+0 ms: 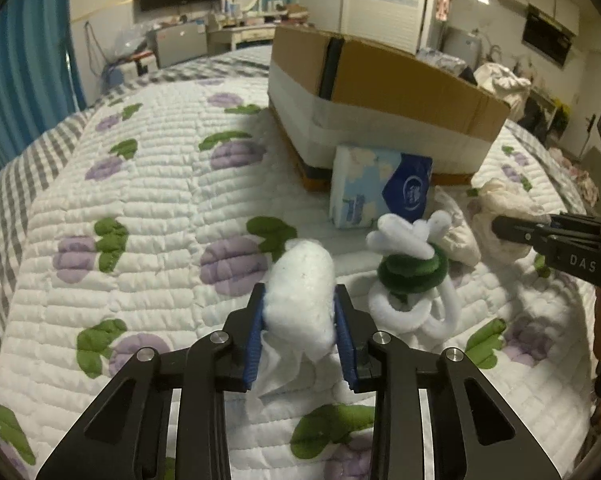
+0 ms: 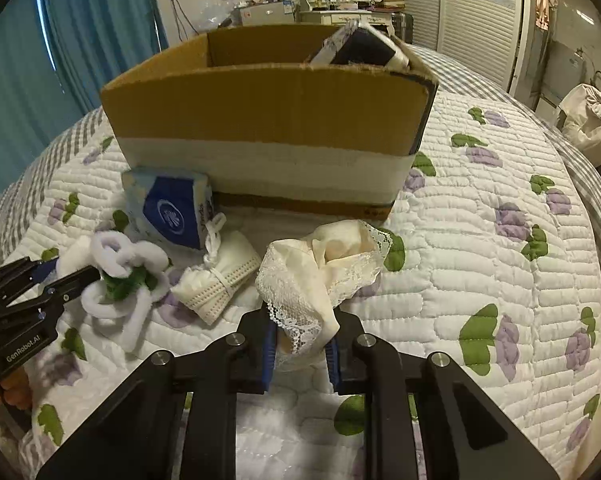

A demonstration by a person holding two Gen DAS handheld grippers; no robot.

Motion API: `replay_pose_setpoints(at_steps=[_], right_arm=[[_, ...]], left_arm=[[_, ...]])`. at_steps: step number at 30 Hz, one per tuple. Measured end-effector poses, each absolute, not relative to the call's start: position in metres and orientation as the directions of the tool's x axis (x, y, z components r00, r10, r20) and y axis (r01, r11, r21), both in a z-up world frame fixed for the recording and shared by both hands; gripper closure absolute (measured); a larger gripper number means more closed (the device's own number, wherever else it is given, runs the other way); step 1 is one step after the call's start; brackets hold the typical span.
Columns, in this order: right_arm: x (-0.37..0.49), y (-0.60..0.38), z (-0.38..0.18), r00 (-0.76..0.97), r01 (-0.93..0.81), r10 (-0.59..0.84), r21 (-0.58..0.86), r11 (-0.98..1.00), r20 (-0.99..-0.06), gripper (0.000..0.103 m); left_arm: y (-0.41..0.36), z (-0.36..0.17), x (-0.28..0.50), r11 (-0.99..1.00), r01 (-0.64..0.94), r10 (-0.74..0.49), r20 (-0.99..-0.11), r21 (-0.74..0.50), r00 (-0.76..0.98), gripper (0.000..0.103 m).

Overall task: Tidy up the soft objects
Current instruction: 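Lower the lace cloth and white sock into the box and open both grippers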

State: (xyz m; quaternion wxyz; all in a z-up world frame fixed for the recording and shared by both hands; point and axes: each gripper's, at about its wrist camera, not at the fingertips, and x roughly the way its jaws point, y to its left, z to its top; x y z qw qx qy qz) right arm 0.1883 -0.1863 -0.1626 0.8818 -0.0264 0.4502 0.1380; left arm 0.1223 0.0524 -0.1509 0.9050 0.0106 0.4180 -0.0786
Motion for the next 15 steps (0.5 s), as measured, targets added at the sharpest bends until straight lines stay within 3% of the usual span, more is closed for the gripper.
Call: replay_pose_setpoints(at_steps=[8, 15], right_arm=[[0.185, -0.192, -0.127, 0.609, -0.291, 0.288, 0.129, 0.948, -0.739, 0.084], [0.186, -0.185, -0.050, 0.675, -0.381, 0.364, 0.119, 0.917, -0.642, 0.084]], left_arm=[[0.056, -0.103, 0.108, 0.993, 0.104, -0.108, -0.682, -0.047, 0.724, 0.072], [0.037, -0.039, 0.107, 0.992, 0.126, -0.095, -0.616, 0.007, 0.782, 0.072]])
